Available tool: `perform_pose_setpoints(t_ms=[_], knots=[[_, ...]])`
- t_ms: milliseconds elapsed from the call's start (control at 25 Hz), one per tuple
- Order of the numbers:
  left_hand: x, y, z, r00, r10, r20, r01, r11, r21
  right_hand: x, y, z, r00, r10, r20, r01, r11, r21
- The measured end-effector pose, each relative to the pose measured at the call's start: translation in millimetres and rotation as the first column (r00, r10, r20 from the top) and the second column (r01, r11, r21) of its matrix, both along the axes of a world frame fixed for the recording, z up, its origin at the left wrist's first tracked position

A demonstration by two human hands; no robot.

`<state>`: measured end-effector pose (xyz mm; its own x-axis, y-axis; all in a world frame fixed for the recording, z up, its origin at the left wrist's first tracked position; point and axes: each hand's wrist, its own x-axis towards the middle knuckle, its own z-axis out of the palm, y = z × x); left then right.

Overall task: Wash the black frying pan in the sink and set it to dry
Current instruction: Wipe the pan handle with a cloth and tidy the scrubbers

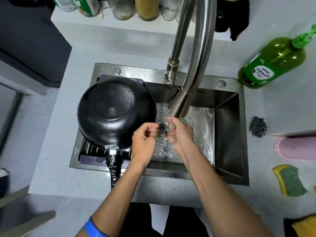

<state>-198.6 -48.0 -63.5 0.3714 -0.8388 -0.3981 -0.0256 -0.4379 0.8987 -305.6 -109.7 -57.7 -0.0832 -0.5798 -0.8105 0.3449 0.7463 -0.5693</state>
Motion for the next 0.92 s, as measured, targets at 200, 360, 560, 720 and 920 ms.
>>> perform_pose_setpoints(t_ms=[200, 360, 560, 720, 920], knots=[[-31, 10, 2, 0.987, -0.146, -0.061, 0.150, 0.986, 0.069, -9, 2, -6, 0.991, -0.048, -0.124, 0.049, 0.999, -0.001], [-60, 9, 8, 0.976, -0.202, -0.081, 0.207, 0.977, 0.056, -32, 5, -2, 0.987, -0.039, -0.156, 0.043, 0.999, 0.025], [-93, -3, 15, 0.893, -0.323, -0.313, 0.332, 0.943, -0.024, -86, 5, 18, 0.976, 0.128, 0.176, -0.110, 0.988, -0.112], [-118, -26, 13, 0.928, -0.260, -0.265, 0.257, 0.965, -0.047, -144, -2, 31, 0.726, 0.578, -0.374, -0.659, 0.739, -0.138], [-147, -42, 15, 0.912, -0.383, -0.146, 0.379, 0.924, -0.057, -195, -1, 35, 0.772, 0.401, -0.493, -0.542, 0.821, -0.182]])
